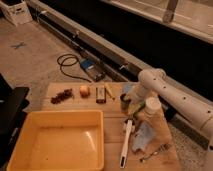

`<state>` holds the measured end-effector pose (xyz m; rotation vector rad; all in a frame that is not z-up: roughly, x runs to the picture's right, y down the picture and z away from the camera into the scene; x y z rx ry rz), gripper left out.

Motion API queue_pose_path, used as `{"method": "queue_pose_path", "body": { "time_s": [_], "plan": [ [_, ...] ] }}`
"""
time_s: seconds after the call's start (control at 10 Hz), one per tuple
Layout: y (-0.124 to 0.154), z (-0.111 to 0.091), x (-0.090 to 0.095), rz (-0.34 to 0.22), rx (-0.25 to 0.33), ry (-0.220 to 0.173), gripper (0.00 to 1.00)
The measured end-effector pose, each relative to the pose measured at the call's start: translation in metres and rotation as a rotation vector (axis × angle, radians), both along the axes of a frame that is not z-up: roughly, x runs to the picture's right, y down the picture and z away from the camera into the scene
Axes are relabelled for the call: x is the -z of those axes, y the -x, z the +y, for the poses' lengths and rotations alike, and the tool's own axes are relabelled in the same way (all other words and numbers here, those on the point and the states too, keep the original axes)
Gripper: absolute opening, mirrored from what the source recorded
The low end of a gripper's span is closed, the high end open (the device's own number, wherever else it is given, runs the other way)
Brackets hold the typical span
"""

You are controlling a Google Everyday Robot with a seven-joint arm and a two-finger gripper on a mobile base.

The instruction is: Stack cups into tray

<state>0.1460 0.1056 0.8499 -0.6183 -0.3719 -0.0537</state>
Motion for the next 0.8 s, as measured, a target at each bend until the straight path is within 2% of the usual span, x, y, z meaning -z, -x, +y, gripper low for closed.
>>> {"method": "queue_pose_path", "body": {
  "time_s": [0.3, 0.5, 0.6, 0.8],
  "plan": [
    [0.003, 0.01, -0.015, -0.029, -0.008, 0.017, 0.34],
    [0.005, 0.011, -0.018, -0.038, -0.006, 0.016, 0.12],
    [0.004, 0.012, -0.018, -0.04, -0.011, 0.016, 0.05],
    [0.005, 0.013, -0.018, -0.042, -0.024, 0.01, 0.0]
  ]
}}
